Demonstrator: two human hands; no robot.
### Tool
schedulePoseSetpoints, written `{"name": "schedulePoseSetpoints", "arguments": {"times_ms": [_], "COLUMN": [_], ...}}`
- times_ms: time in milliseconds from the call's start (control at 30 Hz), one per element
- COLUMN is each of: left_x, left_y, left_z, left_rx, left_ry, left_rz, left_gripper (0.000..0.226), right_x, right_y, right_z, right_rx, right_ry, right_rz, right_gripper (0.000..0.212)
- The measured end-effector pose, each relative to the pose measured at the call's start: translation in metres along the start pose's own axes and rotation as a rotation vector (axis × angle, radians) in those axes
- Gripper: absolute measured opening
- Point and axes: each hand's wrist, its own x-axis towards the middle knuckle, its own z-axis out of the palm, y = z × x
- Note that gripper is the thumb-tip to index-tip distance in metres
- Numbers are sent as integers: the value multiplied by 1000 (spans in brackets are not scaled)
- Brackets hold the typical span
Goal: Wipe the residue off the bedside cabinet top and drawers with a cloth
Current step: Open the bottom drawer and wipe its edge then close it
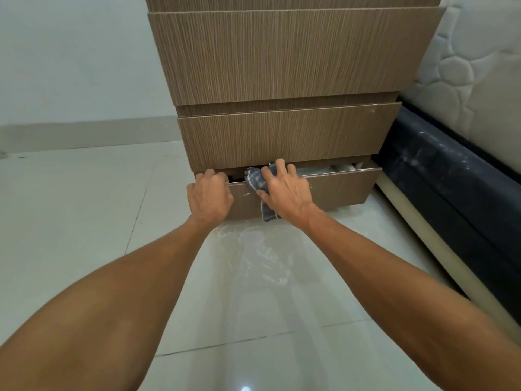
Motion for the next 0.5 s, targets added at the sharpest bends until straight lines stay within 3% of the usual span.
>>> {"name": "schedulePoseSetpoints", "arguments": {"times_ms": [500], "left_x": [-2], "left_y": [23], "left_z": [13], "left_rx": [-24], "left_ry": [31], "left_rz": [70], "left_gripper": [20], "right_x": [-38], "right_y": [140], "right_z": [2], "right_rx": [57], "right_ry": [8], "right_rz": [168], "right_gripper": [53]}}
